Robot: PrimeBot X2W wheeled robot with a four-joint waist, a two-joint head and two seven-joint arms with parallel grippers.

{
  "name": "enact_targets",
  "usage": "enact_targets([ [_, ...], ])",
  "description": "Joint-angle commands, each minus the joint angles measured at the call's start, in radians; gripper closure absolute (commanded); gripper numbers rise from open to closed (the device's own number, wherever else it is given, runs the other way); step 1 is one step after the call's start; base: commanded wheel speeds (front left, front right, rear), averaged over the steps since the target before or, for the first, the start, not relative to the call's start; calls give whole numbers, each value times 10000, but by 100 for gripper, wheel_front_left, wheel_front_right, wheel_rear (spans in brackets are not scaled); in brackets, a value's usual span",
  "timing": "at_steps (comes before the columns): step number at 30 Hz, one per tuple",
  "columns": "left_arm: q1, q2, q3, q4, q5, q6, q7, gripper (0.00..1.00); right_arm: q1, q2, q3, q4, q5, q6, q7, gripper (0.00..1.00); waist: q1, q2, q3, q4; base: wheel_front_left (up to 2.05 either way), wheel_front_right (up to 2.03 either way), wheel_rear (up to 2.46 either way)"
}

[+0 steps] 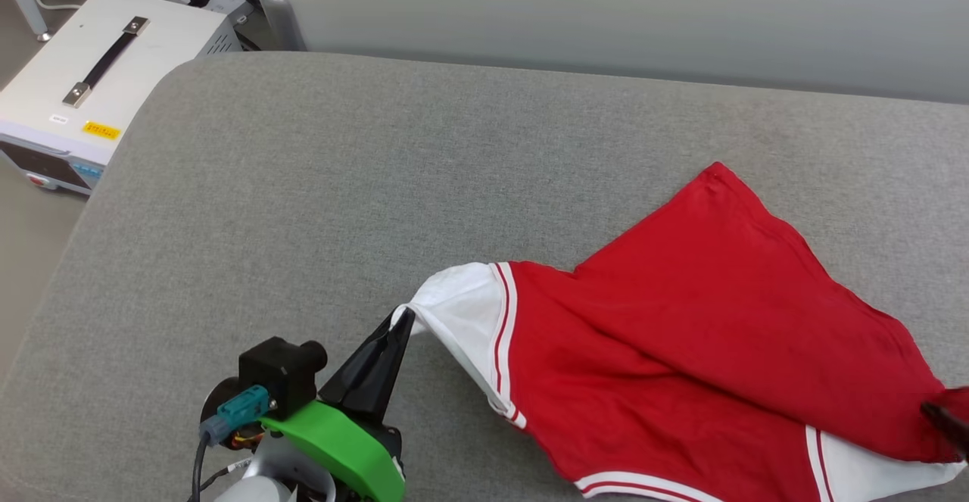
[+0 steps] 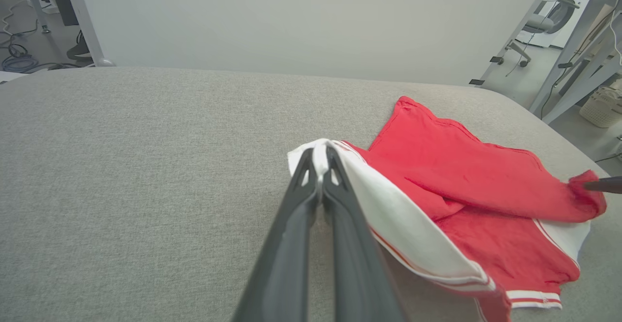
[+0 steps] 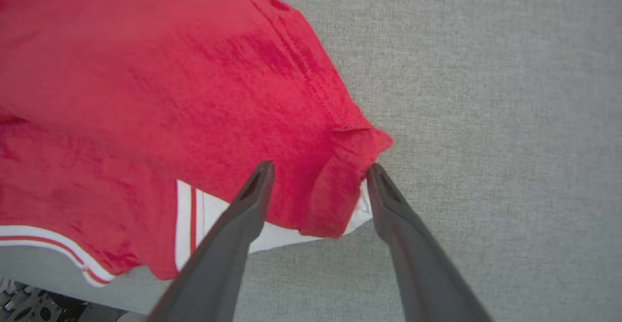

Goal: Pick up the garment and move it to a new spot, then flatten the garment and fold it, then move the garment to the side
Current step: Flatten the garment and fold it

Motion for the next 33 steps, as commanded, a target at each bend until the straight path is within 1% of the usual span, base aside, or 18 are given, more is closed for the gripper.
enact_targets([
  [1,72,34,5,-92,-3,63,-57,100,-327,-125,27,-283,80,-6,130,0,1,0,103,65,0,0,0],
  [7,-117,14,-88,-388,165,76,-18,100,-1417,-497,295,-1418,357,-6,922,0,1,0,562,358,0,0,0],
  [10,-289,-31,-145,-523,268,51,0,100,-2211,-547,589,-1672,362,-6,1250,0,1,0,909,606,0,0,0],
  [13,-484,-119,-209,-625,365,17,3,100,-3113,-759,1038,-1613,125,-6,1467,0,1,0,1319,945,0,0,0],
  [15,-599,-188,-259,-682,416,-22,-6,100,-3669,-755,1285,-1402,8,-6,1596,0,1,0,1575,1180,0,0,0],
  [17,-715,-267,-317,-735,465,-73,-25,100,-4186,-928,1569,-1079,-163,-6,1729,0,1,0,1829,1431,0,0,0],
  [19,-883,-399,-417,-765,547,-155,-67,100,-4973,-1187,1973,-422,-349,-6,1836,0,1,0,2226,1814,0,0,0],
  [21,-980,-493,-484,-746,594,-203,-102,100,-5405,-1295,2211,2,-465,-6,1924,0,1,0,2435,2041,0,0,0],
  [27,-1185,-751,-631,-664,659,-329,-235,100,-6389,-1599,2765,1135,-673,-6,2008,0,1,0,2944,2580,0,0,0],
  [33,-1377,-1002,-790,-527,701,-467,-339,100,-6910,-1885,3210,2018,-855,-6,1954,0,1,0,3256,2950,0,0,0],
])
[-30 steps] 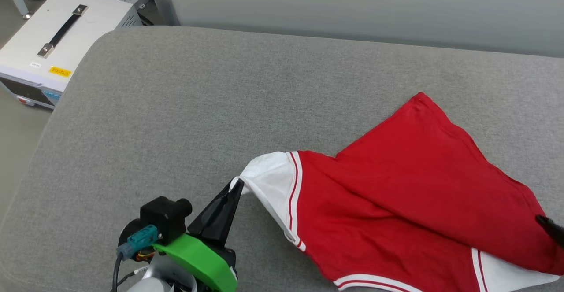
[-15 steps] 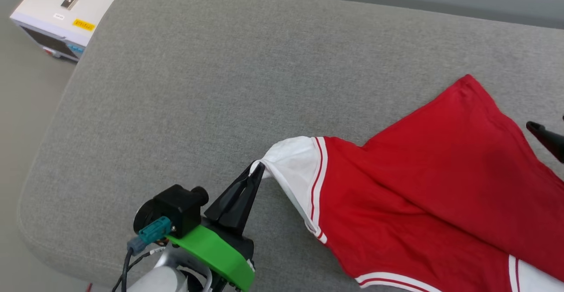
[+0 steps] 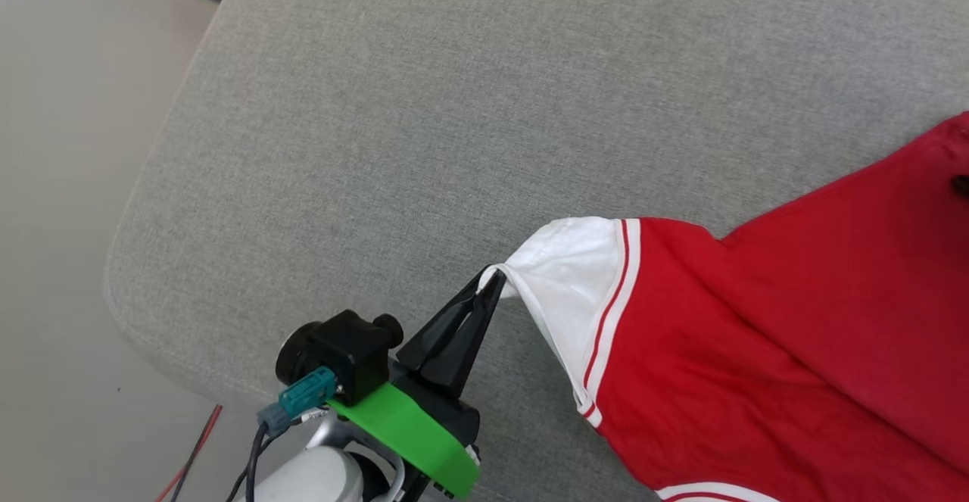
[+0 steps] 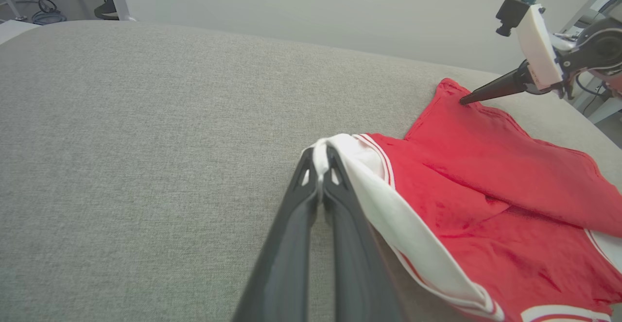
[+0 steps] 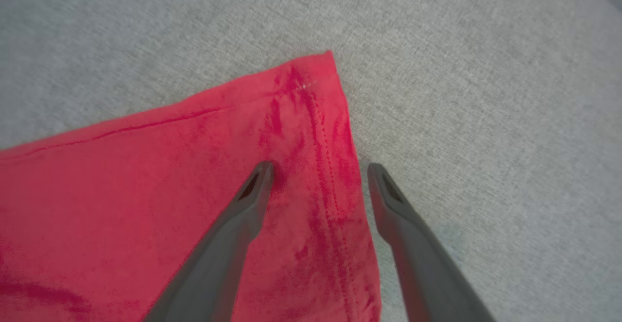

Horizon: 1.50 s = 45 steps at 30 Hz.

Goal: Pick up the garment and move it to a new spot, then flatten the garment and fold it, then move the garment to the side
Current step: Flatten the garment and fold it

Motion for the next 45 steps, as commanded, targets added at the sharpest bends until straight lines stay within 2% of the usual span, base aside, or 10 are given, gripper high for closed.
enact_targets([
  [1,-195,-88,16,30,44,-45,-81,100,-163,-94,86,120,-124,-6,-55,0,-1,0,390,418,0,0,0],
  [9,-281,-199,-28,217,-6,-180,-226,100,-19,-410,784,748,45,-6,-135,0,-1,0,512,648,0,0,0],
  [10,-287,-197,-33,247,-8,-191,-233,100,11,-437,880,806,85,-6,-123,24,-1,0,500,656,0,0,0],
  [11,-306,-200,-17,308,-30,-196,-256,100,44,-501,1052,931,215,-6,-144,100,-1,0,450,661,0,0,0],
  [19,-277,-38,138,398,-104,-99,-263,100,-207,-270,876,1353,392,-6,-977,100,-1,0,-62,374,0,0,0],
  [26,-197,258,238,390,-166,-19,-122,100,-251,18,859,1606,657,-6,-2277,100,-1,0,-947,-149,0,0,0],
  [35,48,1081,663,-50,-315,288,222,100,-170,1,1074,1434,1208,-6,-4157,100,-1,0,-2341,-1186,0,0,0],
  [45,-792,1808,1614,-662,-661,295,592,100,-186,-310,1021,410,1664,-6,-5285,100,-1,0,-3297,-2462,0,0,0],
])
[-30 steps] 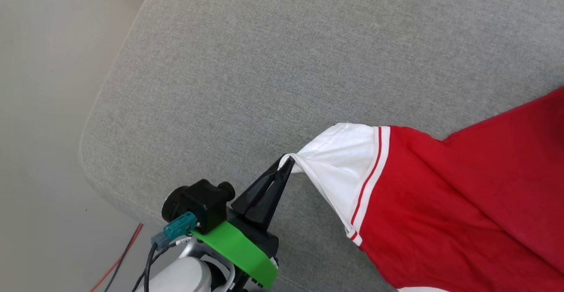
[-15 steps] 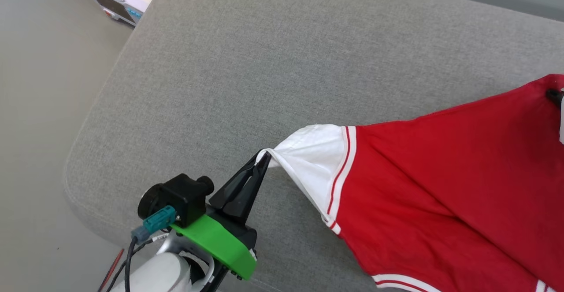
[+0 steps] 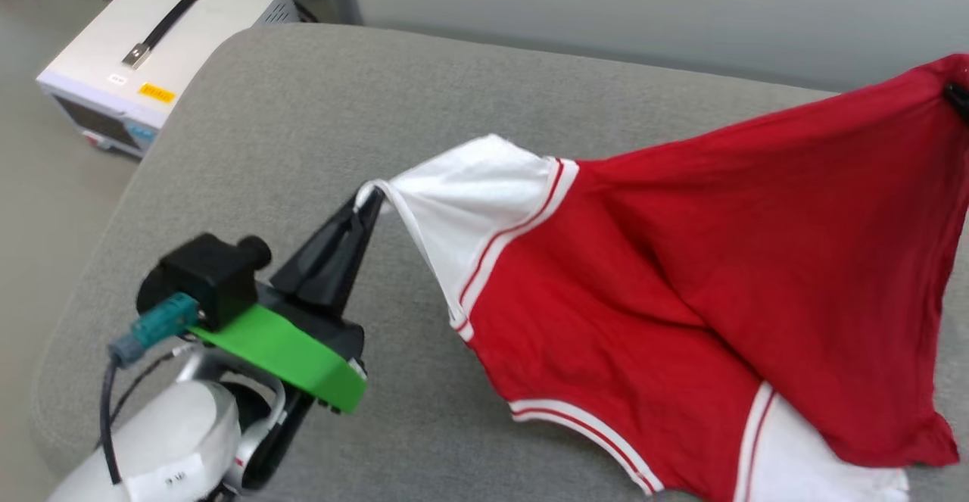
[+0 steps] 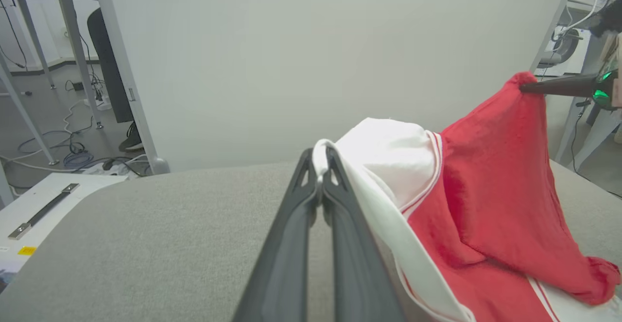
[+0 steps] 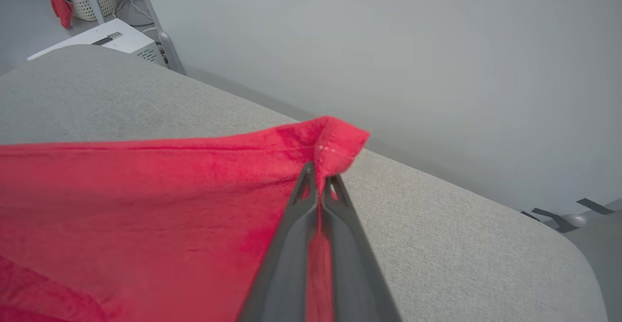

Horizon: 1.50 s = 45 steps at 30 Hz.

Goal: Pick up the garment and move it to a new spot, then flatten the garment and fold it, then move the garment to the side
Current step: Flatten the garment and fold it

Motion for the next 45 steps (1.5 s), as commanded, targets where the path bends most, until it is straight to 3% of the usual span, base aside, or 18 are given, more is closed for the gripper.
enact_targets([
  [1,-407,101,219,-83,-145,21,34,100,-26,-76,-47,-183,86,-6,-115,100,0,0,-698,-899,0,0,0],
  [2,-1096,363,556,-113,-95,-65,222,100,-174,-180,-139,-634,30,-6,-300,100,0,0,-805,-1279,0,0,0],
  [11,-3039,732,1513,-37,-60,-63,591,100,-694,-54,-323,-1756,-221,-6,-640,100,0,0,-1045,-2301,0,0,0],
  [22,-5317,1216,1876,435,397,-433,1208,100,-1369,296,-692,-2684,-755,-6,-705,100,0,0,-594,-3047,0,0,0],
  [34,-8208,1771,1855,1171,902,-1456,2202,100,-2605,371,-1394,-2758,-1283,-6,-1136,100,0,0,1764,-3151,0,0,0],
  [39,-10024,1646,1780,2282,1192,-2091,2362,100,-3859,394,-1275,-2100,-1611,-6,-1471,100,0,0,3109,-3206,0,0,0],
  [42,-11199,1485,1645,3176,1483,-2413,2364,100,-4793,222,-823,-1534,-2487,-6,-1844,100,0,0,3758,-3286,0,0,0],
  [45,-12637,1309,1509,4173,1958,-2630,2199,100,-5952,648,-722,-640,-2966,-6,-2302,100,0,0,4387,-3425,0,0,0],
])
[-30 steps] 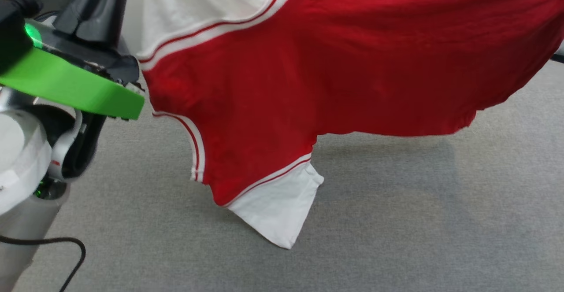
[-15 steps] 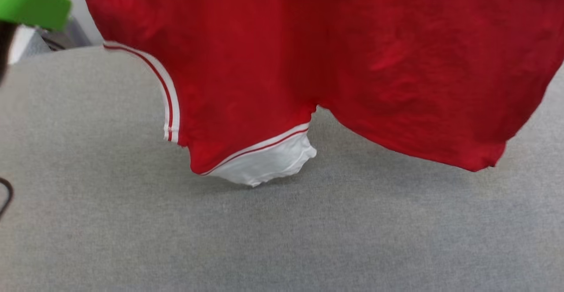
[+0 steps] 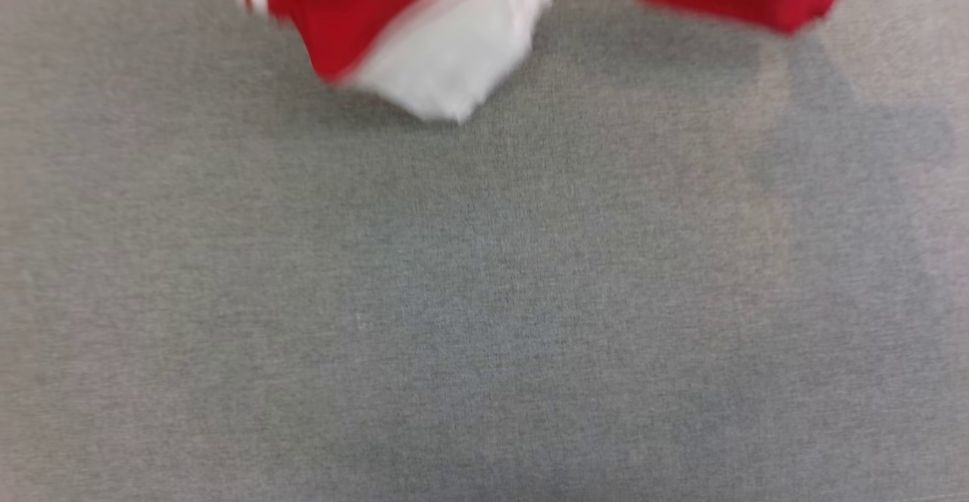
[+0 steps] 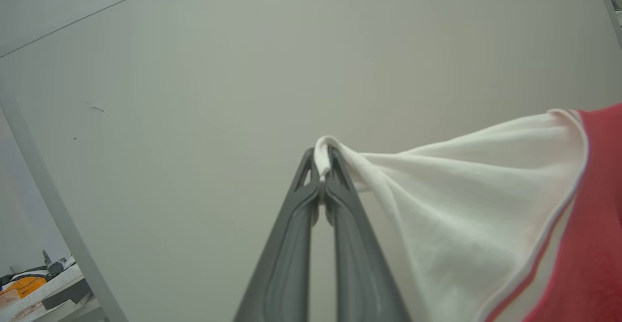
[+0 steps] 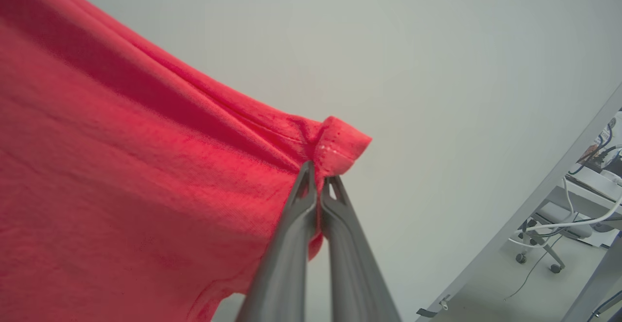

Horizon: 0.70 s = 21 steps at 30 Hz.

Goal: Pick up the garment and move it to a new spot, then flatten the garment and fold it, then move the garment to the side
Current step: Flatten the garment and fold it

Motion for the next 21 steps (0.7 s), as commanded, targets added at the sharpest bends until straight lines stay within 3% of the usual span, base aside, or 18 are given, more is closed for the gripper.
enact_targets([
  [1,-708,-27,-1,374,316,-25,-119,100,-508,172,-22,413,-237,-19,-203,100,-1,0,1508,-266,0,0,0],
  [7,-3593,-454,-582,2354,1527,-260,-980,100,-2696,1118,-207,2361,-1105,-19,-1312,100,-1,0,2402,-422,0,0,0],
  [11,-4694,-838,-833,3702,1974,-299,-1873,100,-3656,1568,-354,3560,-1491,-19,-2035,100,-1,0,2723,-359,0,0,0],
  [16,-4920,-1187,-1123,5029,2087,-331,-3004,100,-4304,2012,-545,4743,-1897,-19,-2950,100,-1,0,3024,-202,0,0,0],
  [21,-3925,-1643,-1146,5724,1583,-351,-3696,100,-4309,2301,-537,5568,-2202,-19,-3776,100,-1,0,3159,57,0,0,0],
])
